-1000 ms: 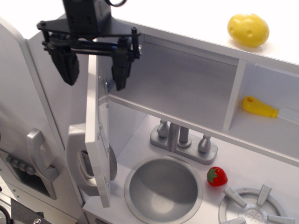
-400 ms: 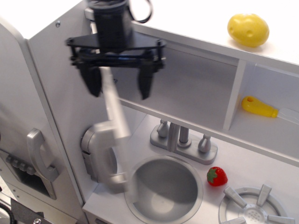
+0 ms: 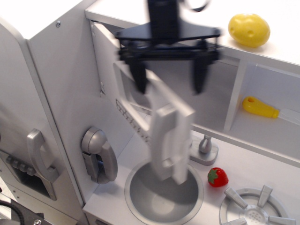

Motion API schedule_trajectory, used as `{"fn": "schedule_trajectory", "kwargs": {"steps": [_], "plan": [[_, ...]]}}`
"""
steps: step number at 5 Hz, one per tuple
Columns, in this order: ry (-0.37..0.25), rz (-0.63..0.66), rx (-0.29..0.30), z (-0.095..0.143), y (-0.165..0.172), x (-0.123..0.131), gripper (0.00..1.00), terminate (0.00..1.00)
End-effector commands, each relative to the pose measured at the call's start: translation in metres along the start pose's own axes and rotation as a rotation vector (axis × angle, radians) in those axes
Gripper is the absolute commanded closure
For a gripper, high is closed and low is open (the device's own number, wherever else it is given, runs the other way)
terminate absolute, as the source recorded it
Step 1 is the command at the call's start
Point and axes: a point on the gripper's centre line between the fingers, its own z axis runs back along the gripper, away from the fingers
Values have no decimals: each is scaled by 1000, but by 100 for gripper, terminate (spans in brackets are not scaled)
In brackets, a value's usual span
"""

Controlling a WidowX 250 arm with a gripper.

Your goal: Close microwave

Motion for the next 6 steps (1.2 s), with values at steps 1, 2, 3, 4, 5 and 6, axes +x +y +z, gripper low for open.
{"fn": "schedule_trajectory", "kwargs": {"steps": [1, 2, 3, 4, 5, 6], "plan": [[3, -142, -117, 36, -23, -39, 0, 0], [33, -210, -71, 23, 10, -57, 0, 0], [58, -269, -55, 12, 47, -54, 0, 0], [44, -261, -19, 3, 63, -37, 0, 0], [30, -222, 4, -4, 66, -16, 0, 0], [-18, -199, -13, -2, 60, 7, 0, 0]]}}
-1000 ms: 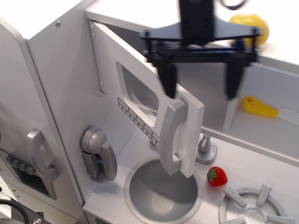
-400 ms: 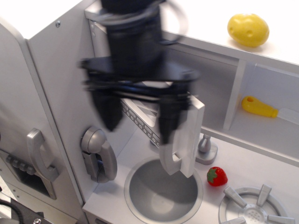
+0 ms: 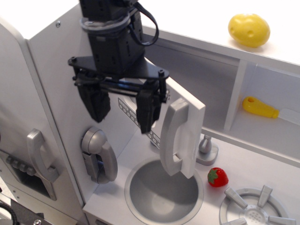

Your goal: Close microwave

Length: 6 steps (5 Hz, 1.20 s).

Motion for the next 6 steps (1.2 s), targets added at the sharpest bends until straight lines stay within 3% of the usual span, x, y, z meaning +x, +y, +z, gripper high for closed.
{"fn": "schedule_trajectory", "kwargs": {"steps": [1, 2, 3, 6], "plan": [[-104, 30, -26, 19, -5, 43, 0, 0], [-132, 42, -37, 17, -15, 56, 0, 0], [-217, 42, -18, 14, -25, 68, 0, 0], [-382, 44, 7, 12, -34, 97, 0, 0]]}}
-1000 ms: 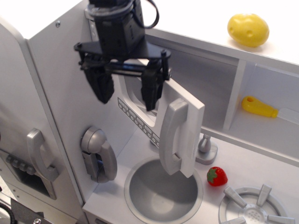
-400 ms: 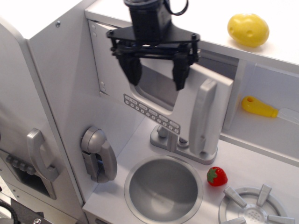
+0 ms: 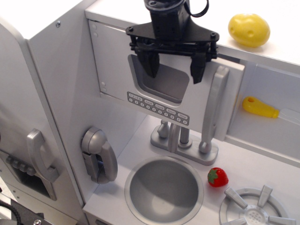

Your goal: Close microwave

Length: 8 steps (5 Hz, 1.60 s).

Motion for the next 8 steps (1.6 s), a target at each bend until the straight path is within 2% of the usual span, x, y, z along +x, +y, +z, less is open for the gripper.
{"fn": "schedule_trajectory", "kwargs": {"steps": [1, 2, 3, 4, 5, 6, 7, 8], "plan": [[-101, 23, 12, 7, 0, 23, 0, 0], [-71, 16, 14, 7, 3, 18, 0, 0], [127, -64, -60, 24, 30, -20, 0, 0], [198, -71, -71, 42, 63, -53, 0, 0], [255, -48, -67, 43, 86, -55, 0, 0], [261, -38, -14, 37, 92, -54, 0, 0], [261, -38, -14, 37, 92, -54, 0, 0], [261, -38, -14, 37, 92, -54, 0, 100]]}}
